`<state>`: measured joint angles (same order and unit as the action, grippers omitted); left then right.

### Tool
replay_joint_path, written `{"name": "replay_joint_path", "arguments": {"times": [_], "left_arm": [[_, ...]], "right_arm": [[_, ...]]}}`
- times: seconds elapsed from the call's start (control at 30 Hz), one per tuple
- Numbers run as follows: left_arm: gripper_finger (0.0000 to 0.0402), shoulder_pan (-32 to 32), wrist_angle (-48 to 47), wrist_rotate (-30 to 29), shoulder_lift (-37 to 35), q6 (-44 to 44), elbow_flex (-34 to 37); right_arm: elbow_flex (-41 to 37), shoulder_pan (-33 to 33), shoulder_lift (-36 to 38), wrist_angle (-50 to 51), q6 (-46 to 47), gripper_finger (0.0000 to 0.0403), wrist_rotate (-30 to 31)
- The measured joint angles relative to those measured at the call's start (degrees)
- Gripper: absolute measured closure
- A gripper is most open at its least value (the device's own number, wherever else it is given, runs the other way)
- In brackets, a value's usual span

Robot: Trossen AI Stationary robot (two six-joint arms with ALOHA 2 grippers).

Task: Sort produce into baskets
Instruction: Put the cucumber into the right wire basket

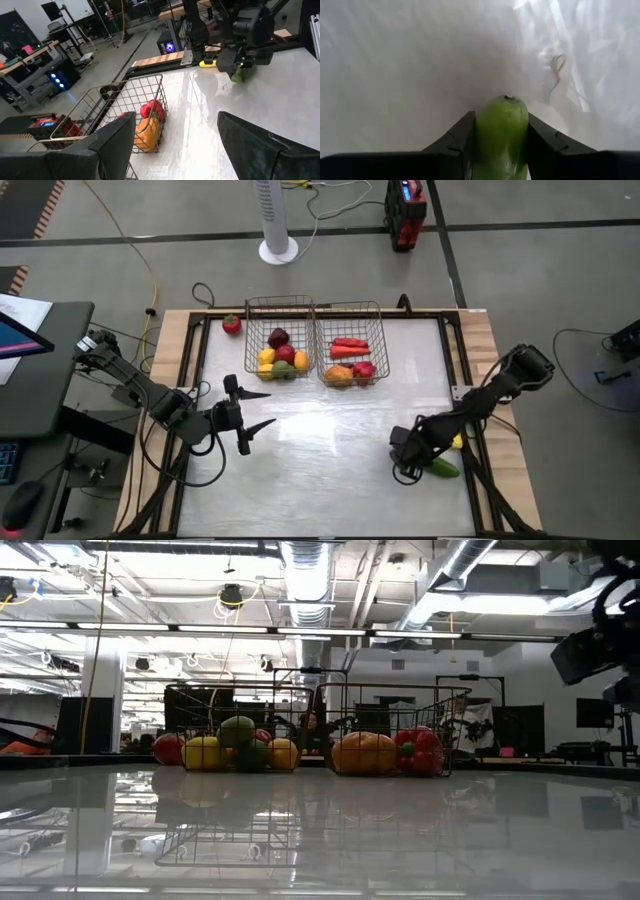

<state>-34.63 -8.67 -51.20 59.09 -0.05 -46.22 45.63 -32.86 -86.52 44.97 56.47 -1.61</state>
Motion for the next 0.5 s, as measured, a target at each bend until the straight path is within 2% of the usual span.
{"name": "replay_joint_path", "arguments": {"times": [0.17,0.3,0.5], "left_arm": [[0.0132,0.0,0.0,0.0,0.0,0.0,0.0],[0.0132,0.0,0.0,0.0,0.0,0.0,0.0],[0.0132,0.0,0.0,0.0,0.0,0.0,0.0]], "right_arm": [[2.2,3.9,0.0,3.7,-5.8,0.0241,1.6],[7.0,8.1,0.0,5.1,-12.7,0.0224,8.6],[16.6,15.3,0.0,4.7,-24.5,0.0242,17.8]]}}
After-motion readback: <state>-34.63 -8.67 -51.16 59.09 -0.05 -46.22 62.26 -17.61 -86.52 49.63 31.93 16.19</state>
